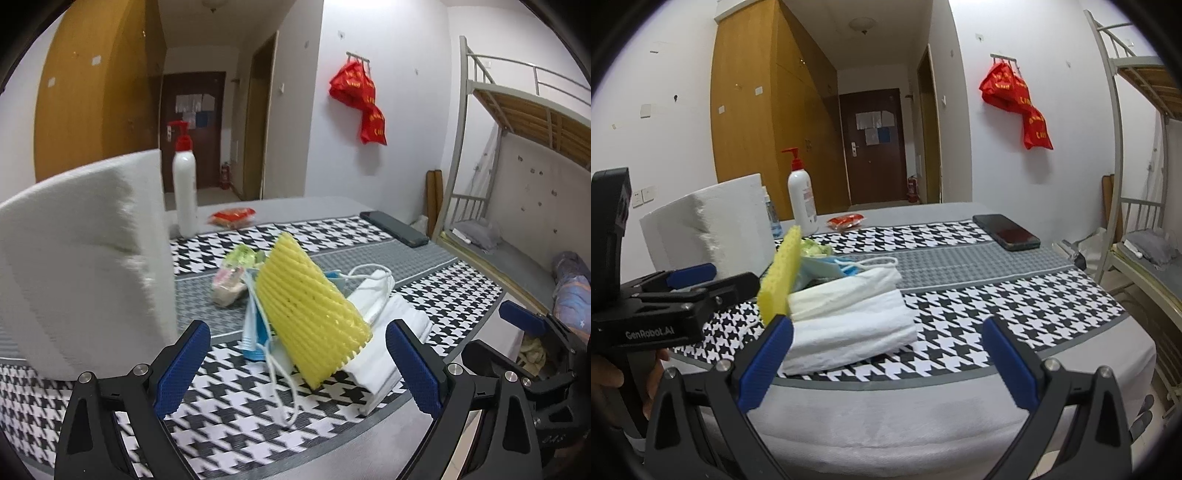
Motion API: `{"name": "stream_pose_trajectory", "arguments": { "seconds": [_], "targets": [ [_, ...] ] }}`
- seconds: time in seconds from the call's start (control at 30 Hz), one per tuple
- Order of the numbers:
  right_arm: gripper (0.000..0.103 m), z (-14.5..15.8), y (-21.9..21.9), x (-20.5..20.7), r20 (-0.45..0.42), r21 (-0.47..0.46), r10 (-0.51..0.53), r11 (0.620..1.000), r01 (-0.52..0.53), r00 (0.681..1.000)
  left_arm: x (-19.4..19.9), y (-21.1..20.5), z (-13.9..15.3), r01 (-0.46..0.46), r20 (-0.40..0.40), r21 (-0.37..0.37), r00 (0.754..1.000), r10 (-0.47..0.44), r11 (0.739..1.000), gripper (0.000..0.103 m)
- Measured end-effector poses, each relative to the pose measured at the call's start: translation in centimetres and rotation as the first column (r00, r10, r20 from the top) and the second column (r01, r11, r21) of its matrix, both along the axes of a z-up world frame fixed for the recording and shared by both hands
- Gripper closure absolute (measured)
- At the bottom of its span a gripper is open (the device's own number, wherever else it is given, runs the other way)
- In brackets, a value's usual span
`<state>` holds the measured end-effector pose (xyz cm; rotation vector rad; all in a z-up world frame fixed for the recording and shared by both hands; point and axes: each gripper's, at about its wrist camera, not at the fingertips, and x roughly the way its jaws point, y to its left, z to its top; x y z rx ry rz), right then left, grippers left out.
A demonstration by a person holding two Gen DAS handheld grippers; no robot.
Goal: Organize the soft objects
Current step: 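Grasp the yellow foam net with the left tool while the right tool grasps white tissue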
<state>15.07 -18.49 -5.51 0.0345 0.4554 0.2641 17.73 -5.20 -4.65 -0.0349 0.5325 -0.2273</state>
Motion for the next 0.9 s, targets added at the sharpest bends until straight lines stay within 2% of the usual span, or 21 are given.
{"name": "stream_pose_trajectory", "arguments": {
  "seconds": [0.23,0.4,0.47,0.5,0.57,0.67,0.77,0.9],
  "targets": [
    [0.000,-0.4,-0.8,1.0,-0.012,0.009,-0.011,1.000,0.011,1.000,1.8,-1.5,0.0,0.000,-0.011,0.034,1.000,0.000,0.999,0.008],
    [0.000,-0.7,-1.3,1.5,-0.024,0.016,-0.018,1.000,0.018,1.000,3.2,-2.1,-0.5,-0.010,-0.053,0.055,0.998,0.013,0.998,0.027],
    [0.000,-0.8,-1.4,1.5,-0.030,0.019,-0.014,1.000,0.015,0.999,3.6,-2.2,-0.8,-0.006,-0.065,0.051,0.998,0.010,0.999,0.038],
    [0.000,-0.9,-1.4,1.6,-0.032,0.019,-0.013,1.000,0.013,0.999,3.7,-2.3,-0.9,-0.006,-0.070,0.051,0.998,0.009,0.999,0.039],
    [0.000,-1.0,-1.2,1.7,-0.035,0.017,-0.007,1.000,0.008,0.999,3.7,-2.2,-1.1,-0.006,-0.074,0.047,0.997,0.010,0.999,0.052],
    [0.000,-1.2,-1.0,1.9,-0.043,0.018,0.000,1.000,0.001,0.999,3.9,-2.1,-1.3,-0.016,-0.085,0.053,0.996,0.020,0.998,0.063],
    [0.000,-1.4,-0.6,2.1,-0.056,0.013,0.007,1.000,-0.006,0.998,4.0,-1.7,-1.5,-0.012,-0.098,0.039,0.995,0.016,0.999,0.088],
    [0.000,-1.7,0.3,2.4,-0.071,0.014,0.029,1.000,-0.028,0.997,3.5,-1.1,-1.2,-0.007,-0.075,0.027,0.997,0.009,1.000,0.090]
  ]
}}
